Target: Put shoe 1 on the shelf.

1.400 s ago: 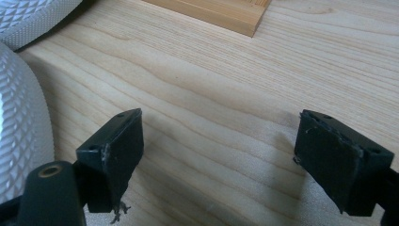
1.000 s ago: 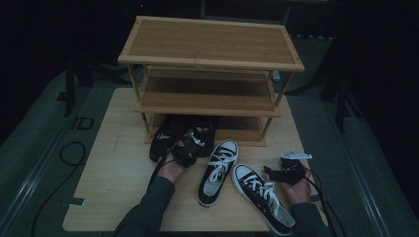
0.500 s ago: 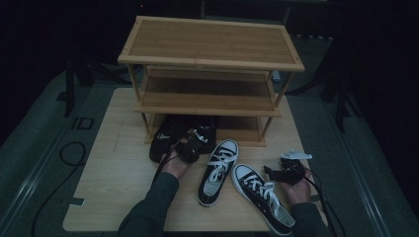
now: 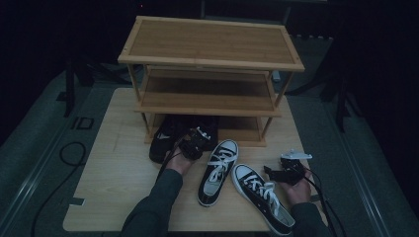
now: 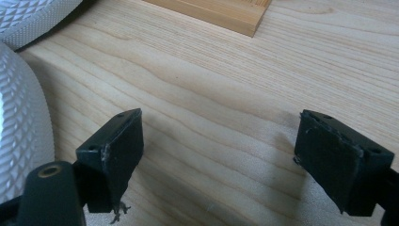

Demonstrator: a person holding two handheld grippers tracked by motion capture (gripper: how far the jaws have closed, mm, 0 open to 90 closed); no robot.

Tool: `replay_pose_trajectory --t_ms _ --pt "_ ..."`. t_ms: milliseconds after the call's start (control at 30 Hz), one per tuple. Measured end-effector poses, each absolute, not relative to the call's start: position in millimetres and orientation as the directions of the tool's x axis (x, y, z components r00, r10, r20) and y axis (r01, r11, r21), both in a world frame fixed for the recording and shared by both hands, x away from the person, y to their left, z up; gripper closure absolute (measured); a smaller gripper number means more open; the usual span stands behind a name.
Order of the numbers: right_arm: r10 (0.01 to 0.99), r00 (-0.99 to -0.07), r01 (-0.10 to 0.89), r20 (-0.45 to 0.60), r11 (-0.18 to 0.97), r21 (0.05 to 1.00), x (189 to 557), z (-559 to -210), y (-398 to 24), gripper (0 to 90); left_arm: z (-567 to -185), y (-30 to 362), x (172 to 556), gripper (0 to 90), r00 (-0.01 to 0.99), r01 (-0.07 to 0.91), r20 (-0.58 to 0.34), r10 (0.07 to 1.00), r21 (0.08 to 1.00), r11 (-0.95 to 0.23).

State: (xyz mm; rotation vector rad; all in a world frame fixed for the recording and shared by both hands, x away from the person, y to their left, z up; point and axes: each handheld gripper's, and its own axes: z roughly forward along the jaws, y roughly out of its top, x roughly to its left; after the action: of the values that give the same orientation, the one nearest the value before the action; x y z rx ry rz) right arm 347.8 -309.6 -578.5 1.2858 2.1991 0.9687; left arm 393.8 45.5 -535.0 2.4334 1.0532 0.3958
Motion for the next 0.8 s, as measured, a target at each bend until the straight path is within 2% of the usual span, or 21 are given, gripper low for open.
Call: replay_pose_trajectory --t_ms 800 --pt "0.872 -0.490 0.584 -0.006 0.333 0.740 347.7 -578.5 -309.5 15.7 -519.2 94.8 352.0 90.0 0.664 0.584 0.075 0.744 0.568 -0.579"
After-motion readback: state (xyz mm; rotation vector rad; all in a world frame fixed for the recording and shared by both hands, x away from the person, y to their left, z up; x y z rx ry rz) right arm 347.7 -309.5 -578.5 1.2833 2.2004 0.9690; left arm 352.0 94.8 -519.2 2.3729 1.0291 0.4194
